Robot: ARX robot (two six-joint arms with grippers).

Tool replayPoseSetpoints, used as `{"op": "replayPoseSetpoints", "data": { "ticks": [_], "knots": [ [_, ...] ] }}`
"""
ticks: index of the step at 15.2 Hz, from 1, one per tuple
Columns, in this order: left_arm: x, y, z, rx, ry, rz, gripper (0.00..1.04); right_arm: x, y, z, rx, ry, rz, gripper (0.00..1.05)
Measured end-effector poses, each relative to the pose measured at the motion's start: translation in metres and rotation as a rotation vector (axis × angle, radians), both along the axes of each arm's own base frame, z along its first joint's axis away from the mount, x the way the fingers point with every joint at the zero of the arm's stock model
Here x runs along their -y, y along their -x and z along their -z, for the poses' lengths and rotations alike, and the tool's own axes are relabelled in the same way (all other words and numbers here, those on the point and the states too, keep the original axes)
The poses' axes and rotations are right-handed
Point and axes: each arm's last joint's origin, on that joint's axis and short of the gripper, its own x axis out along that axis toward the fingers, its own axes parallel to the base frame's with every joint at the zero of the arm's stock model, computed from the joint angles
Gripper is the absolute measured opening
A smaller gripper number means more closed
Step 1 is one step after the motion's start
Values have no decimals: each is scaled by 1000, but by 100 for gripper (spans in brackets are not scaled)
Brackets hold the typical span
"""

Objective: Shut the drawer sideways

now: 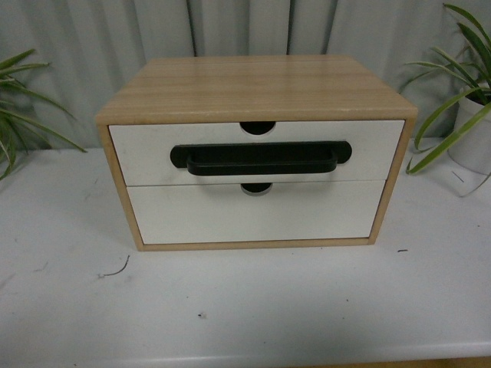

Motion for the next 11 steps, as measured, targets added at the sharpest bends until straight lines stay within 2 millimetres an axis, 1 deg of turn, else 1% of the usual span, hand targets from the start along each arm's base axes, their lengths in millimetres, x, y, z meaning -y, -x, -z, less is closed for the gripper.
{"op": "replayPoseSetpoints", "data": {
  "ticks": [1,2,11],
  "knots": [
    [0,0,0,0,-1,0,100,0,0,0,0,0,0,99],
    [0,0,0,0,0,0,97,0,0,0,0,0,0,98],
    [0,0,0,0,0,0,98,0,0,0,0,0,0,98]
  ]
}}
